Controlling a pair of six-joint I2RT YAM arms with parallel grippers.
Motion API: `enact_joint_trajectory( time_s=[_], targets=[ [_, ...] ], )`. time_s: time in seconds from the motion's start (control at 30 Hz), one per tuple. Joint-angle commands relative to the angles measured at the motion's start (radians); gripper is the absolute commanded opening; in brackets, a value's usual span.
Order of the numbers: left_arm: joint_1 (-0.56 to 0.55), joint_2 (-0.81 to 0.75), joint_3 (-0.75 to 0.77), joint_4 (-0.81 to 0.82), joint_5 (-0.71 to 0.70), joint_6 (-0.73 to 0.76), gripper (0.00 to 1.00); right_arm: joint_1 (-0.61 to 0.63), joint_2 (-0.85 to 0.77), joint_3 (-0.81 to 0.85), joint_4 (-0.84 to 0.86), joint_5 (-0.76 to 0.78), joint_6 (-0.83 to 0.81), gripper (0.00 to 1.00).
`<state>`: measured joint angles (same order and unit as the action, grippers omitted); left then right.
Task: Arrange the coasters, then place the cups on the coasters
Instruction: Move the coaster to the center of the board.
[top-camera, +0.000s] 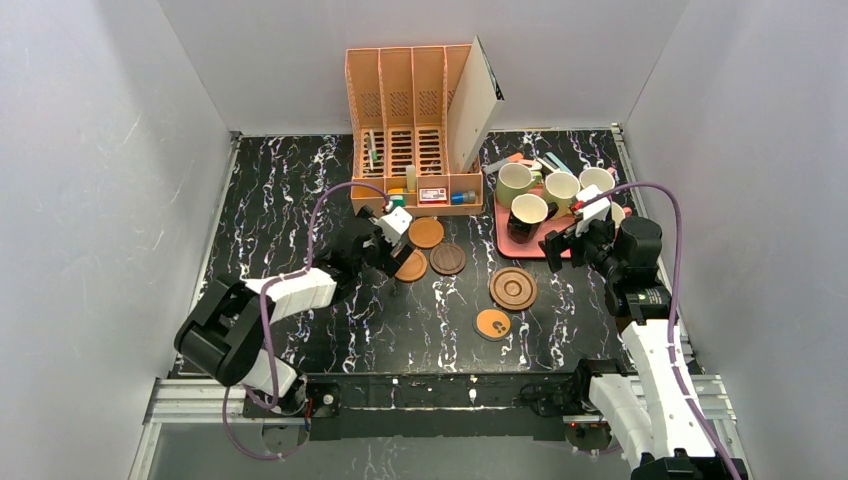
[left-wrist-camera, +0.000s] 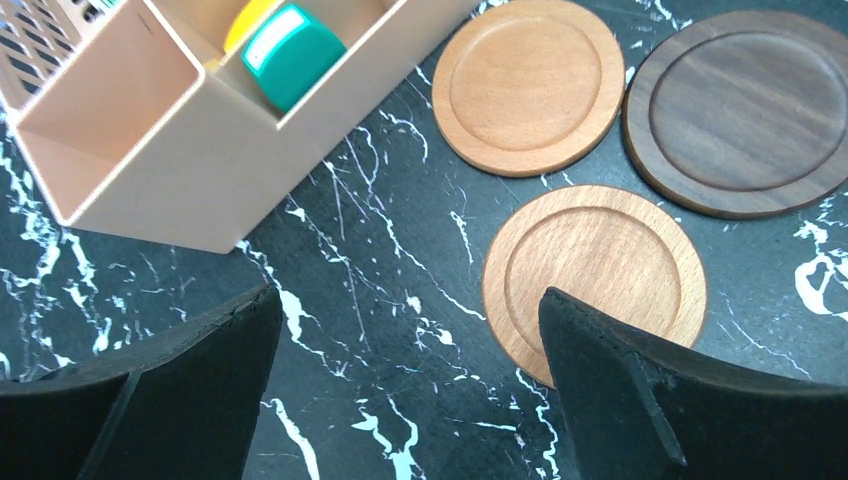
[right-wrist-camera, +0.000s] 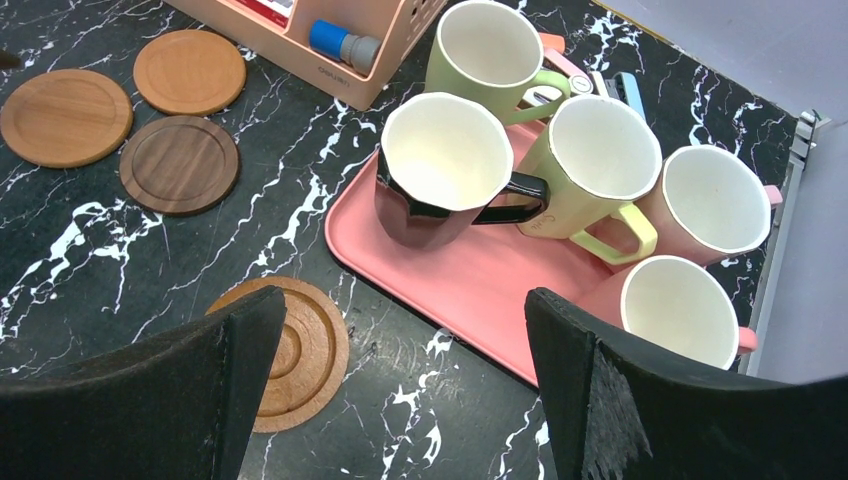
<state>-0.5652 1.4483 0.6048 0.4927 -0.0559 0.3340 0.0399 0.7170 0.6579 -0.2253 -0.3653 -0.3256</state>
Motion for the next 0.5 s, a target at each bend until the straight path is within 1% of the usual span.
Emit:
enact_joint_trajectory(
  time_s=[0.0,0.13,0.33,0.47],
  targets=[
    [-0.003,0.047,0.0,0.033,-0.003,-0.031,0.98,0.005,-0.01,0.001,0.039,-0.001,-0.017,0.98],
    [-0.004,0.074,-0.001,0.026,0.012,-0.035,0.98,0.005,-0.014,0.0,0.039,-0.006,-0.018,0.98],
    [-0.003,0.114,0.011,0.023,-0.025,-0.031,0.98,0.005,-0.013,0.001,0.036,-0.011,-0.02,0.98],
    [-0.003,0.144,0.037,-0.019,-0.06,-0.019,0.98,0.005,-0.016,-0.001,0.035,-0.012,-0.021,0.98]
  ],
)
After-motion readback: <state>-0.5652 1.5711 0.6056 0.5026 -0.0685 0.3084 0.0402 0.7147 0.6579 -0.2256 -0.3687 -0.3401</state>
